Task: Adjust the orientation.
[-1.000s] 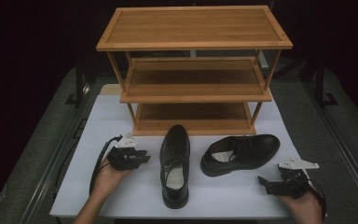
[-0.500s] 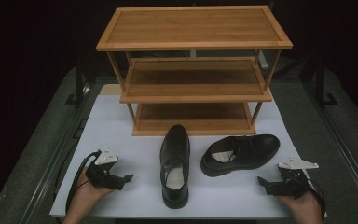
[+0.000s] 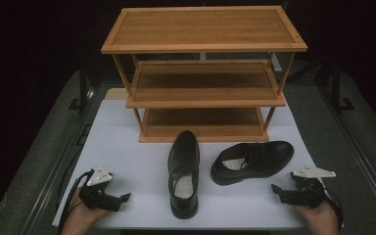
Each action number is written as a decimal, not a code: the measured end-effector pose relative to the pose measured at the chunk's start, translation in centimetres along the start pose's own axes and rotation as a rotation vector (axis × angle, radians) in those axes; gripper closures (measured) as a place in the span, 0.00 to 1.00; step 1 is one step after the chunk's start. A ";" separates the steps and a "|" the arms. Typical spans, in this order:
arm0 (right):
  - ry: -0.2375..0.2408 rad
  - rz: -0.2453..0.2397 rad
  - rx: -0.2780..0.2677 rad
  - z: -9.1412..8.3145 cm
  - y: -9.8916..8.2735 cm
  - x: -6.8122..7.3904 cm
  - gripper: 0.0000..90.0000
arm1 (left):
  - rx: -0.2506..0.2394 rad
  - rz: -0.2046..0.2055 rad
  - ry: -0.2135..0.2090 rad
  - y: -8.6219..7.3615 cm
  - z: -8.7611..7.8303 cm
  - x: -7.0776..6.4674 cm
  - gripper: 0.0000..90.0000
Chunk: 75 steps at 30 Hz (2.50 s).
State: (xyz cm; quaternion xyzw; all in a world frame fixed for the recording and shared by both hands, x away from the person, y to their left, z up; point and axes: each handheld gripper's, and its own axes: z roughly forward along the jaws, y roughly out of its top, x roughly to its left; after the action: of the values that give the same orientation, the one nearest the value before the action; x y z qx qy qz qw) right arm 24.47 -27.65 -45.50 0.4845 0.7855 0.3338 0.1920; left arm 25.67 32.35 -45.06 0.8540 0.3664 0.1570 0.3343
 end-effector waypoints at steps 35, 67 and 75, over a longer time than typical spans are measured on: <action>-0.078 0.156 -0.047 0.5 5.5 -6.8 1.00 | -0.004 -0.006 -0.003 -0.1 0.1 0.0 0.00; -0.060 0.164 -0.091 5.3 10.4 -8.2 1.00 | -0.007 -0.008 -0.004 -0.1 0.1 0.1 0.00; -0.045 0.218 -0.077 7.2 11.6 -10.3 1.00 | -0.006 -0.010 -0.005 -0.1 0.1 0.1 0.00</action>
State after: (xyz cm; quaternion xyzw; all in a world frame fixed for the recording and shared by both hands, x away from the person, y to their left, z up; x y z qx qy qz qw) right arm 41.02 -30.78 -42.60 0.5667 0.7103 0.3714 0.1906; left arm 25.71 32.40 -45.16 0.8517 0.3692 0.1543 0.3385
